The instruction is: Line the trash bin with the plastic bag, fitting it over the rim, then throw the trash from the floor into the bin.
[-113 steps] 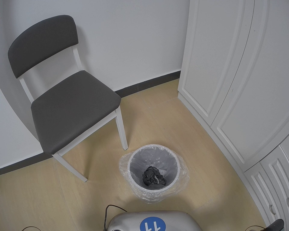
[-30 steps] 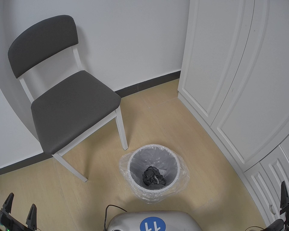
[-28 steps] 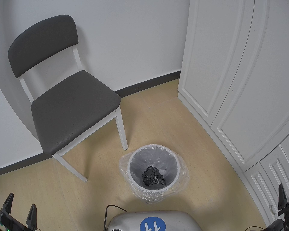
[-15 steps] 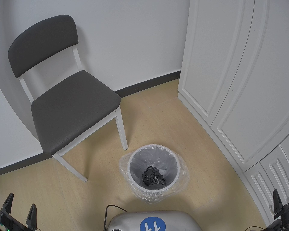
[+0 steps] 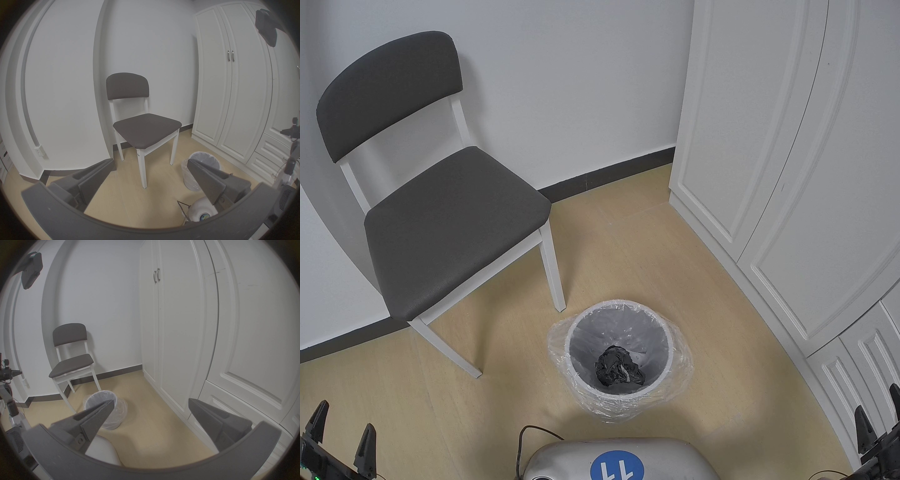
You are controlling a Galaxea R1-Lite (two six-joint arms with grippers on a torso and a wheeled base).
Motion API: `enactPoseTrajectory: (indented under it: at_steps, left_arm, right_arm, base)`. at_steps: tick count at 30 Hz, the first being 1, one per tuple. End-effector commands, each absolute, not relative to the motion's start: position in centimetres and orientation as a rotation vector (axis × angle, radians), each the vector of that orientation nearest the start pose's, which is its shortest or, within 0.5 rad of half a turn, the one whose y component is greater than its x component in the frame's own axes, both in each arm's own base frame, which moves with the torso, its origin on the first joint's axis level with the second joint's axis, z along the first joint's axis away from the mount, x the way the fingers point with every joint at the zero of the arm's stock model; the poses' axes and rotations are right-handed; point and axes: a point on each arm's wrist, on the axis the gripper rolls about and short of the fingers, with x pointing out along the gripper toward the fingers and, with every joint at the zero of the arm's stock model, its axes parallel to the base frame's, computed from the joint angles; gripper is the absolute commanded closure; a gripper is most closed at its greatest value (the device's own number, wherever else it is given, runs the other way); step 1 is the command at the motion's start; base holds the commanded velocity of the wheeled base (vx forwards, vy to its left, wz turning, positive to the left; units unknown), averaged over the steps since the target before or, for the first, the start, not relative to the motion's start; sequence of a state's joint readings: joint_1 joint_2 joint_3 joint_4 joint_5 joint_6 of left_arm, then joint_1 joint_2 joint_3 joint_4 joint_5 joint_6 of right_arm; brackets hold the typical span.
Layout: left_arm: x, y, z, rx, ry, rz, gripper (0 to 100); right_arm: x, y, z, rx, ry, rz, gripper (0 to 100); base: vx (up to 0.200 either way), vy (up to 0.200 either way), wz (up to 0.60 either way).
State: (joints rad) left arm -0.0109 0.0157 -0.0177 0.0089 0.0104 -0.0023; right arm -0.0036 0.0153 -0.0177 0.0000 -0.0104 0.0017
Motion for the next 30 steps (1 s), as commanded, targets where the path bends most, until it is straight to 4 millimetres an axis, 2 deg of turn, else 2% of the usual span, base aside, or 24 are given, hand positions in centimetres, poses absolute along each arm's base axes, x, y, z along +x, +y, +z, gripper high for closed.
enactPoseTrajectory:
  at_steps: [1,30]
  left_arm:
    - [-2.29,0.05,7.50,-0.001,0.008,0.000,0]
    - [-2.29,0.05,7.51,-0.005,0.006,0.000,0]
  right_arm:
    - [-2.28,-0.02,7.59,0.003,0.000,-0.012,0]
    - [-2.27,-0.02,7.57,0.009,0.000,-0.012,0]
  base:
    - [0.000,0.000,0.00]
    - [0.000,0.000,0.00]
